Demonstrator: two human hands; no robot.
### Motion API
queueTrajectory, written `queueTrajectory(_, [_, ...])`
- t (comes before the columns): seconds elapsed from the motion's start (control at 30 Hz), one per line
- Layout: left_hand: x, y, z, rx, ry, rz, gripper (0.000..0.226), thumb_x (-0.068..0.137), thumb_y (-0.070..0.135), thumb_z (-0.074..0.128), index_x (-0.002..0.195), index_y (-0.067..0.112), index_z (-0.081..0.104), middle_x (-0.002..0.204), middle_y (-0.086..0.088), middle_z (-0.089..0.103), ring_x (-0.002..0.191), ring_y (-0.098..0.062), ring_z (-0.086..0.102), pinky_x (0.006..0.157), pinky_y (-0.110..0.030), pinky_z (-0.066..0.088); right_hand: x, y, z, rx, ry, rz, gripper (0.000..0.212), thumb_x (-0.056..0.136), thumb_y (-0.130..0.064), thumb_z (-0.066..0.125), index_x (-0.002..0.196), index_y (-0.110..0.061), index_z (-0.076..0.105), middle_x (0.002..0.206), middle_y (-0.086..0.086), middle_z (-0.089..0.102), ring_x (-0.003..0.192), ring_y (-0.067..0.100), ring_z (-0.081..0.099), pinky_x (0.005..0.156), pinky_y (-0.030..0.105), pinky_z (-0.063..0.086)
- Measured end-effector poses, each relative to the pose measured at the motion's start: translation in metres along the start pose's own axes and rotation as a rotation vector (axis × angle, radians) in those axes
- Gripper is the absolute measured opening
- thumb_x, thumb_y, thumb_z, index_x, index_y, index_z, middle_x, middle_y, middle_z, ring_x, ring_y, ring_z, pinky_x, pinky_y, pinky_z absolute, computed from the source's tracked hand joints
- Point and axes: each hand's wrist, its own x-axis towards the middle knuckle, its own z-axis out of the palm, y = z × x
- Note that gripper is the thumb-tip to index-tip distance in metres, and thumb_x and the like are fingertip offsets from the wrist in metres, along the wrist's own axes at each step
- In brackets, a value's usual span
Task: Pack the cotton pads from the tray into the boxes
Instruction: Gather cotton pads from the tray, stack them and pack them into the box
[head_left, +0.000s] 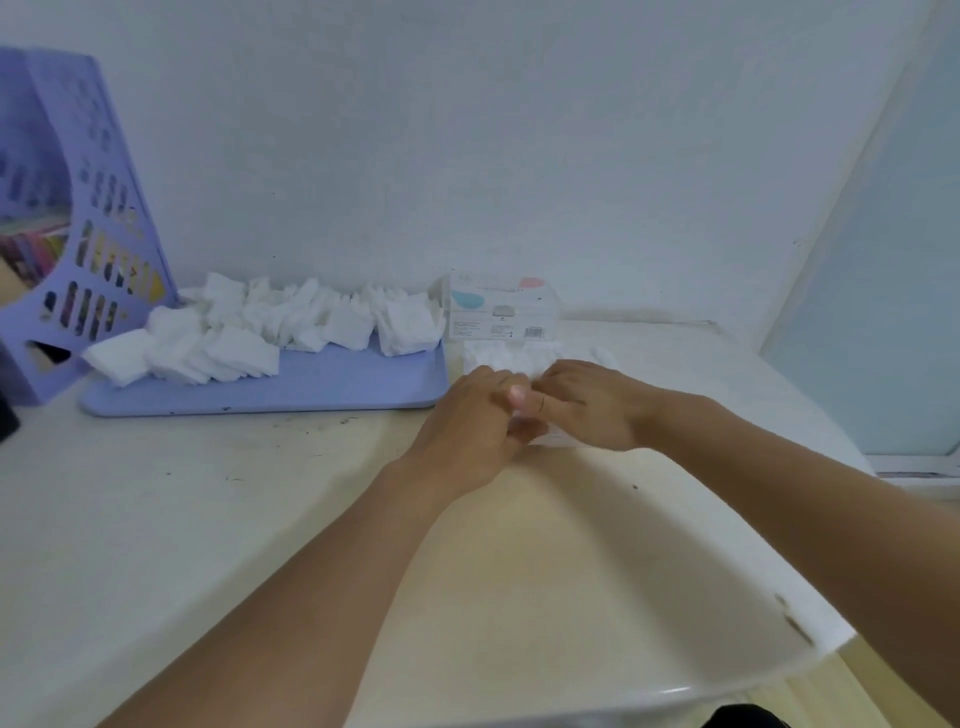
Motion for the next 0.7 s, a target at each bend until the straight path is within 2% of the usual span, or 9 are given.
queueTrajectory(0.07, [0.003,0.004,-0.016,-0.169,0.055,-0.058,0.012,0.095,0.026,0.065,0.095,0.022,0.054,0.093,0.012,0.063,0.092,-0.009,0.065,0.078,-0.026,0.052,0.005,-0.016,-0.014,0.090,0.099,0.063,0.081,0.083,-0.087,0.005,0.094,-0.033,0.064,0.098,-0.012,0.068,0.098,0.014,0.061,0.096,0.042,0.048])
queueTrajectory(0.1, [0.004,0.001,-0.029,-0.217,0.154,-0.101,0.011,0.097,0.027,0.063,0.101,0.020,0.056,0.095,0.011,0.065,0.093,-0.004,0.065,0.082,-0.024,0.053,0.013,-0.029,-0.021,0.110,0.240,0.028,0.080,0.087,-0.084,0.010,0.094,-0.028,0.066,0.095,-0.009,0.069,0.092,0.014,0.063,0.089,0.041,0.051])
queueTrajectory(0.2, [0.006,-0.022,-0.082,-0.231,0.555,-0.190,0.009,0.099,0.022,0.061,0.093,0.017,0.056,0.082,0.015,0.063,0.079,0.007,0.061,0.071,-0.011,0.047,0.045,-0.076,-0.025,0.373,0.703,-0.100,0.059,0.102,-0.054,0.035,0.082,-0.009,0.067,0.075,0.006,0.069,0.074,0.022,0.064,0.073,0.042,0.051])
queueTrajectory(0.23, [0.002,-0.039,-0.103,-0.179,0.639,-0.227,0.009,0.098,0.021,0.061,0.091,0.017,0.057,0.080,0.015,0.062,0.077,0.007,0.060,0.069,-0.010,0.045,0.063,-0.094,-0.020,0.498,0.705,-0.086,0.048,0.102,-0.043,0.044,0.081,-0.006,0.067,0.072,0.008,0.069,0.073,0.024,0.066,0.074,0.042,0.053])
queueTrajectory(0.33, [-0.031,-0.101,-0.155,0.025,0.725,-0.442,0.008,0.096,0.018,0.061,0.102,0.013,0.061,0.096,0.006,0.065,0.093,-0.007,0.062,0.081,-0.025,0.048,0.122,-0.136,0.013,0.698,0.382,0.009,0.014,0.091,-0.022,0.065,0.096,-0.010,0.070,0.085,0.004,0.074,0.084,0.023,0.069,0.085,0.044,0.057])
queueTrajectory(0.4, [-0.062,-0.133,-0.171,0.132,0.710,-0.616,0.029,0.097,0.013,0.057,0.125,0.007,0.058,0.125,-0.007,0.062,0.119,-0.025,0.056,0.093,-0.029,0.041,0.156,-0.146,0.031,0.638,0.278,0.028,0.030,0.086,-0.019,0.073,0.114,-0.013,0.066,0.102,0.001,0.069,0.091,0.020,0.063,0.080,0.028,0.054])
queueTrajectory(0.47, [-0.095,-0.158,-0.180,0.198,0.691,-0.731,0.045,0.097,0.008,0.052,0.142,0.005,0.046,0.146,-0.014,0.048,0.136,-0.029,0.042,0.106,-0.034,0.034,0.187,-0.159,0.042,0.562,0.287,0.037,0.050,0.083,-0.022,0.079,0.127,-0.012,0.058,0.108,0.000,0.061,0.093,0.015,0.056,0.067,0.017,0.042])
queueTrajectory(0.57, [-0.110,-0.180,-0.183,0.293,0.675,-0.831,0.060,0.094,0.010,0.052,0.150,0.005,0.034,0.155,-0.016,0.036,0.146,-0.032,0.027,0.120,-0.042,0.022,0.226,-0.166,0.055,0.484,0.271,0.078,0.069,0.074,-0.035,0.088,0.128,-0.011,0.053,0.109,-0.001,0.056,0.098,0.017,0.054,0.076,0.023,0.042])
queueTrajectory(0.7, [-0.108,-0.198,-0.184,0.319,0.613,-0.950,0.078,0.085,0.014,0.059,0.155,0.009,0.024,0.162,-0.014,0.022,0.151,-0.033,0.012,0.124,-0.047,0.016,0.259,-0.179,0.068,0.360,0.268,0.060,0.072,0.068,-0.047,0.089,0.121,-0.012,0.053,0.112,0.001,0.060,0.098,0.018,0.055,0.084,0.032,0.048])
